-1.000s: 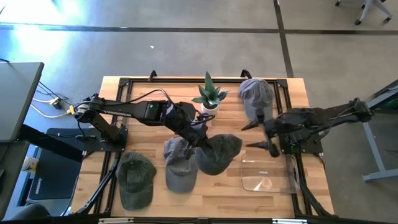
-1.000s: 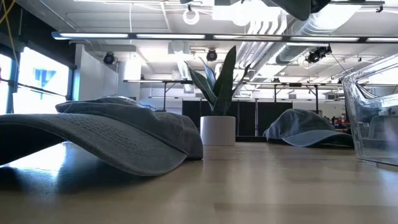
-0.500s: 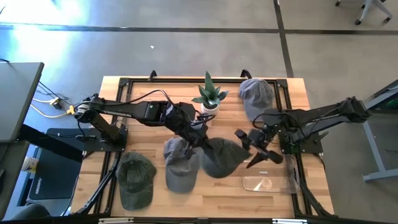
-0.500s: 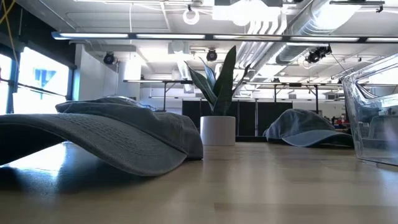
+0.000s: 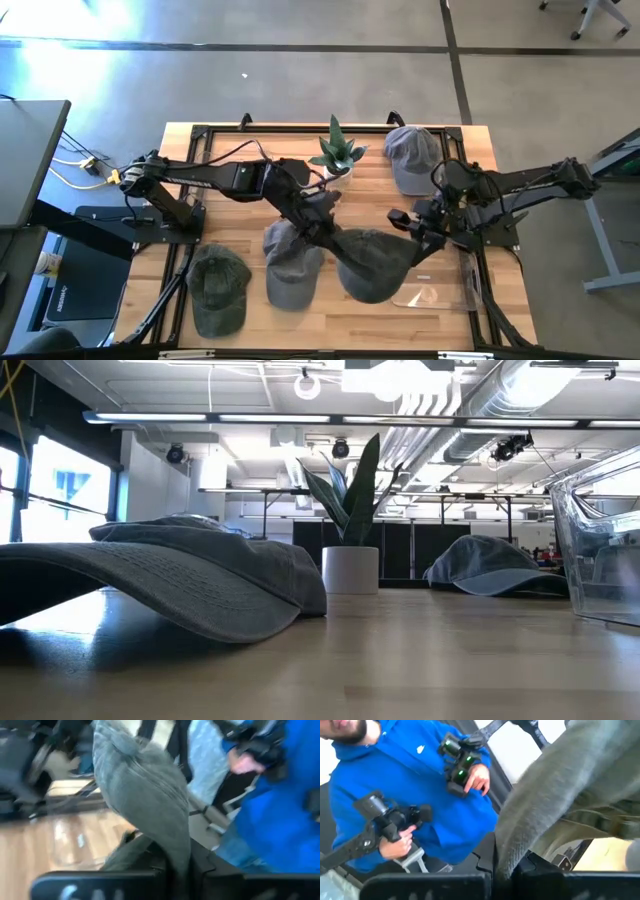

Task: Pick & Place hat
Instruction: Put the right black cap into the right transparent bin

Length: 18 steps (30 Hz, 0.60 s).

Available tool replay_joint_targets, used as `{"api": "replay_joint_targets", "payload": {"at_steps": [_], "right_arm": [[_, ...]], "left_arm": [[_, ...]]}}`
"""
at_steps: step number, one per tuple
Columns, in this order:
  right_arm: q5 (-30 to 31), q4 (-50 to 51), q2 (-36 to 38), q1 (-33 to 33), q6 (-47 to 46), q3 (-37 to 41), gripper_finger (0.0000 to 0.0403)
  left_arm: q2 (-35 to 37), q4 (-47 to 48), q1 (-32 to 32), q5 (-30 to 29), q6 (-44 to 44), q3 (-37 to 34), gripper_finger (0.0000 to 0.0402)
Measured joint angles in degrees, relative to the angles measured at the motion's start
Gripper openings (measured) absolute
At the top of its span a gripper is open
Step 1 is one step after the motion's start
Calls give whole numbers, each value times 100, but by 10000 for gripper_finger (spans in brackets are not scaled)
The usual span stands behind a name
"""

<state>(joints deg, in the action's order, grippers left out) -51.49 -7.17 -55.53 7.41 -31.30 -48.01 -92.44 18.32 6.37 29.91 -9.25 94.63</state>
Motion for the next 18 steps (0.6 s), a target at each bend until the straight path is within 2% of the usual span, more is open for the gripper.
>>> {"api": "replay_joint_targets", "payload": {"at_steps": [7, 10, 14, 18], "right_arm": [[341, -227, -2, -72, -130, 2, 9], [446, -313, -4, -73, -124, 2, 5], [565, -452, 7, -75, -197, 4, 8], [443, -449, 44, -73, -394, 6, 4]], "left_arm": [[-354, -752, -288, 307, -459, -9, 174], [-493, -1212, -304, 395, -459, 2, 213], [-782, -1736, -299, 644, -446, -4, 222], [-794, -1801, -301, 1214, -455, -2, 192]]}}
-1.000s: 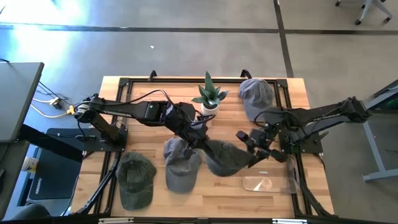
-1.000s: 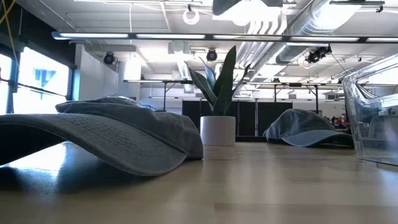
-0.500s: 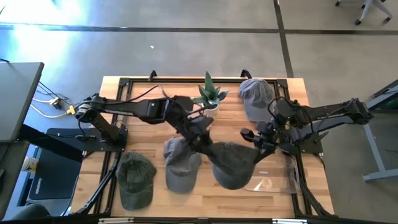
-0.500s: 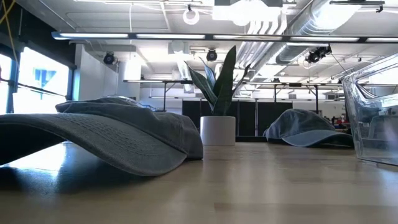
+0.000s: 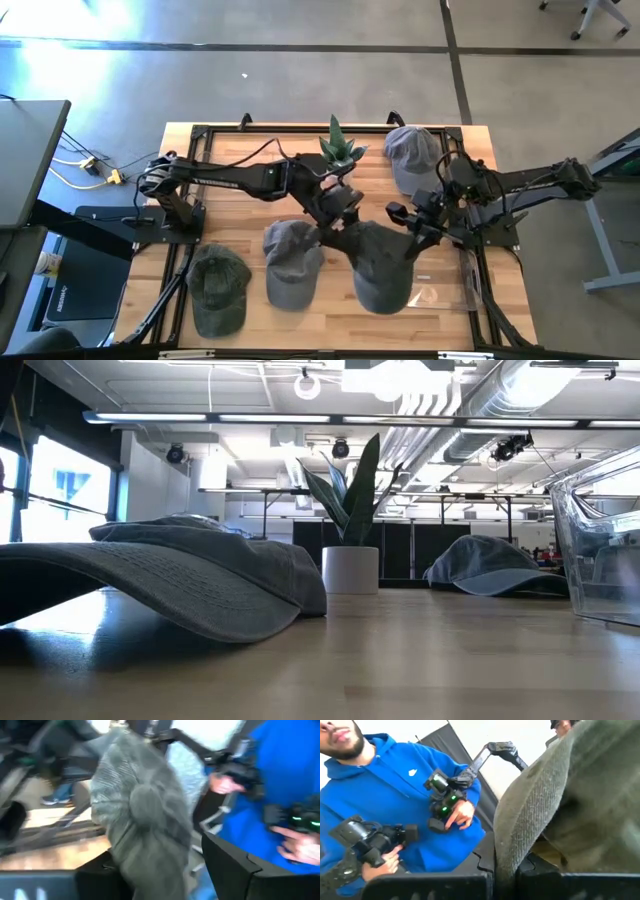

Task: Pick & Place hat
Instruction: Put the right black cap into the right transparent bin

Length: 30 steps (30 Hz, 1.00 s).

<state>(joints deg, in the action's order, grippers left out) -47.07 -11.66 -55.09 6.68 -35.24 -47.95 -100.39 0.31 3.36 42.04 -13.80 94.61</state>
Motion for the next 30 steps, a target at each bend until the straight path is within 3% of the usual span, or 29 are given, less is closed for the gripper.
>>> {"api": "replay_joint_targets", "payload": {"at_steps": [7, 10, 12, 19, 26, 30], "right_arm": [[-180, -31, 297, -2, -344, 1, 4], [-204, -52, 376, -2, -348, 1, 4], [-163, -44, 350, -2, -329, 1, 5], [50, -332, 253, -8, -140, 1, 5], [311, -1259, 258, -124, -78, 1, 4], [383, -1583, 260, -236, -81, 1, 3]], "left_arm": [[162, 16, 23, 1273, -475, -2, 76], [319, -139, 44, 1379, -412, 2, 22], [334, -327, 43, 1229, -172, 2, 7], [335, -273, 42, -20, -297, 0, 51], [178, -496, 40, -35, -308, 10, 134], [87, -795, 50, 409, -550, -2, 172]]}}
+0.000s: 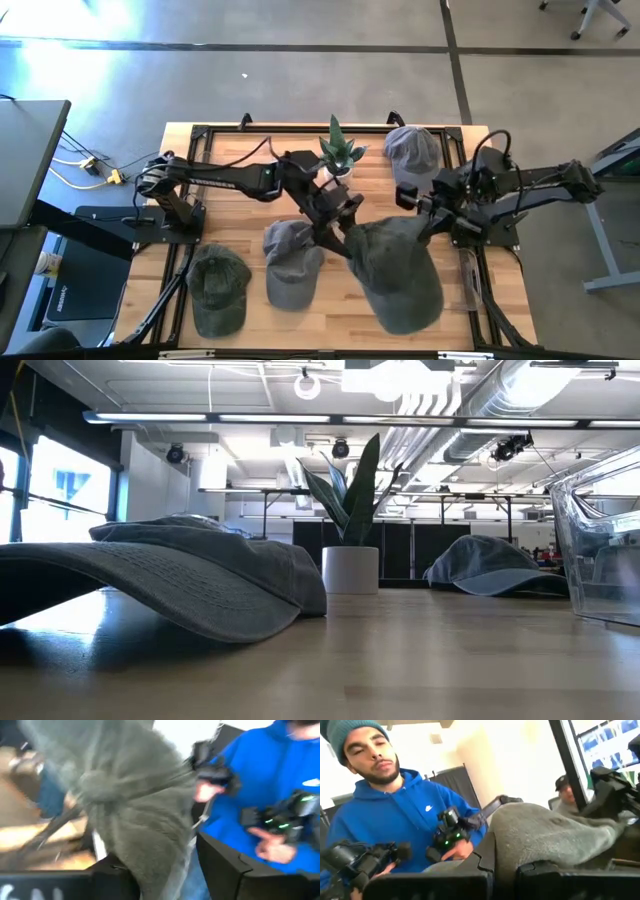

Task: Pick & Place hat
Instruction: Put the right black cap into the right transparent bin

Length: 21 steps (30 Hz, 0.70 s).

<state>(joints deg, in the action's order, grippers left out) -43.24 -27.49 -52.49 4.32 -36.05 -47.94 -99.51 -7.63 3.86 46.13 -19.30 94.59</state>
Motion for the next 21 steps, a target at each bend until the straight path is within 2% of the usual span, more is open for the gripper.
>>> {"api": "replay_joint_targets", "payload": {"at_steps": [4, 8, 16, 21], "right_arm": [[54, -239, 0, -98, 2, 0, 5], [52, -402, 13, -179, -7, 0, 3], [70, -414, 130, -250, -2, 0, 3], [84, -409, 279, -250, -201, 0, 5]], "left_arm": [[-63, -363, 19, 322, -275, -1, 183], [-47, -368, 90, 389, -348, 2, 182], [-54, -259, 304, 268, -175, -1, 180], [-5, -257, 312, 330, -298, -1, 150]]}}
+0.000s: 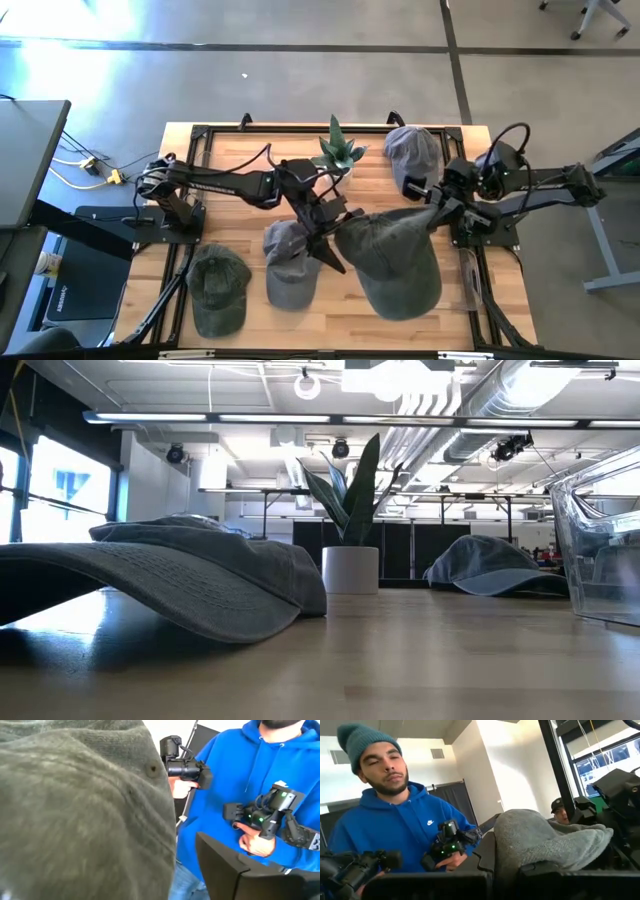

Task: Pick & Place hat
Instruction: Put the right black cap into the right transparent bin

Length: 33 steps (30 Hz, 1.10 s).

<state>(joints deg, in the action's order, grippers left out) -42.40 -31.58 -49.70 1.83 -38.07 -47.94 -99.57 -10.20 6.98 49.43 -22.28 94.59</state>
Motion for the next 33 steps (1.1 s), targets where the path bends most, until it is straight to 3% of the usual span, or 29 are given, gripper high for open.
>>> {"api": "replay_joint_targets", "payload": {"at_steps": [7, 12, 19, 25, 33], "right_arm": [[-8, 36, -44, 2, -43, 0, 6], [-18, 41, -158, 2, -1, 0, 3], [-37, 84, -205, 2, 88, 0, 3], [-56, 86, -205, 2, 101, 0, 4], [-83, 95, -207, 3, 103, 0, 5]], "left_arm": [[107, -297, 9, 123, -83, 0, 93], [118, -230, -120, -215, -388, 1, 89], [109, -174, -581, -116, -658, 0, 158], [-17, -1111, -779, -116, -871, 2, 238], [-354, -2112, -769, -96, -1606, -10, 261]]}}
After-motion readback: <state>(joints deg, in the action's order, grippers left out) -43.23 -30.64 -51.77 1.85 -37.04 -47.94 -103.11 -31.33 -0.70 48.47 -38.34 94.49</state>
